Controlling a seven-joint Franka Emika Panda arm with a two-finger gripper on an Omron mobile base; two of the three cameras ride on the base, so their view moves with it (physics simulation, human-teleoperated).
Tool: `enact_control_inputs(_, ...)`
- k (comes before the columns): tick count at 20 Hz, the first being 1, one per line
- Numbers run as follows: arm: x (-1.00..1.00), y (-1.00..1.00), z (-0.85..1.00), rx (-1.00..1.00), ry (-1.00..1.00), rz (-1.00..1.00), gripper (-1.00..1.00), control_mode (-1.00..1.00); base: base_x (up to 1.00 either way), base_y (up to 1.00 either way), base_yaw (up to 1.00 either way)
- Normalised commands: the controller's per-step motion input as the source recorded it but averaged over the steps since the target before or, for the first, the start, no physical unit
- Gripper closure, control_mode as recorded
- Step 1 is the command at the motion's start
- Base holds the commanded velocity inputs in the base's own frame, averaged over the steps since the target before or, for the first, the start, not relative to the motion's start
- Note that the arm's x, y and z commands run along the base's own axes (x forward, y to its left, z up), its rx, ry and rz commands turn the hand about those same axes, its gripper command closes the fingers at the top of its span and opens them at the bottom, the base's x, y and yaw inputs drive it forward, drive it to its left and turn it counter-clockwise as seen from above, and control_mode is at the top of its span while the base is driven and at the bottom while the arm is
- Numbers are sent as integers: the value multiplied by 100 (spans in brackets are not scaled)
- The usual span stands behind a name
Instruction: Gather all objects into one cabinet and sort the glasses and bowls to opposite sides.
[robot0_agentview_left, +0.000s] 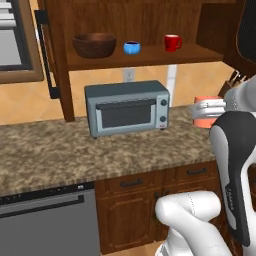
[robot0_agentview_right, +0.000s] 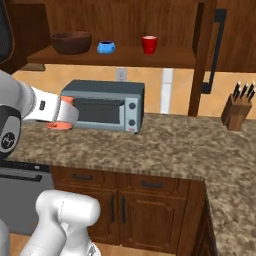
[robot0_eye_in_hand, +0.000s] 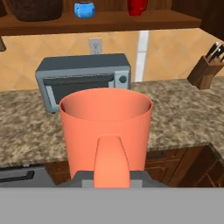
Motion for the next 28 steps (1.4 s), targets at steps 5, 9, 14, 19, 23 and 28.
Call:
enact_control_inputs(5, 0, 0, 0, 0, 0, 0, 100, 100, 72, 0, 0)
enact_control_inputs(9, 0, 0, 0, 0, 0, 0, 100, 100, 61, -4, 0)
enact_control_inputs(14, 0, 0, 0, 0, 0, 0, 100, 100, 25, -5, 1)
enact_control_inputs(19, 0, -2, 0, 0, 0, 0, 100, -100, 0, 0, 0)
enact_control_inputs(23, 0, -32, 9, 0, 0, -6, 100, -100, 0, 0, 0)
enact_control_inputs(28, 0, -38, 30, 0, 0, -15, 100, -100, 0, 0, 0)
